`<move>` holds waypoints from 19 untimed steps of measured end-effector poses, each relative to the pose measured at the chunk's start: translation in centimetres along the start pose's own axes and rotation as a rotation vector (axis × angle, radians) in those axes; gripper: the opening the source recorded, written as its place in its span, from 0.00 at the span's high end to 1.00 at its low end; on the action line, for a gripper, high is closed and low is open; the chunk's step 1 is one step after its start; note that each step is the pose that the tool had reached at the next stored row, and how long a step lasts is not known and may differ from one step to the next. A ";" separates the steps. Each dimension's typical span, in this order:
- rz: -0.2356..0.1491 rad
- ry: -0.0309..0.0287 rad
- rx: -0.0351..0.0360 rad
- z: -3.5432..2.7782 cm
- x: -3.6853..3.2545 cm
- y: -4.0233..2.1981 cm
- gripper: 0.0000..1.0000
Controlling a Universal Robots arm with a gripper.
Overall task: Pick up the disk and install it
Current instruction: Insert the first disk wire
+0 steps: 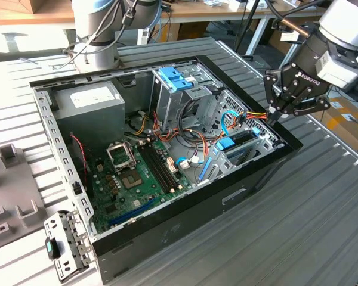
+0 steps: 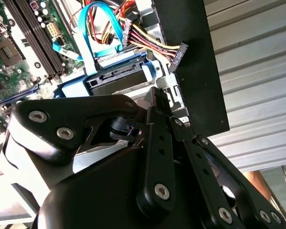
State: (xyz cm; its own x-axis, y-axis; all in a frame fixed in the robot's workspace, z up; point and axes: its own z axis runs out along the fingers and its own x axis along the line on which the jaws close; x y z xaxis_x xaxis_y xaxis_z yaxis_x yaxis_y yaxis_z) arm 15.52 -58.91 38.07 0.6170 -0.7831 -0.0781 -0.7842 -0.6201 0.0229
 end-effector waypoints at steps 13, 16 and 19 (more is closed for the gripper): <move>-0.075 0.0017 -0.0058 0.00 0.00 0.00 0.89; -0.093 0.0021 -0.0073 0.00 0.00 0.00 0.89; -0.111 0.0025 -0.0087 0.00 0.00 0.00 0.89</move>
State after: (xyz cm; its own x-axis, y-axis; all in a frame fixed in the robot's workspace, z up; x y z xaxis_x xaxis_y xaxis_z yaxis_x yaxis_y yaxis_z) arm 15.52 -58.91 38.07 0.7003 -0.7095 -0.0782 -0.7102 -0.7036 0.0228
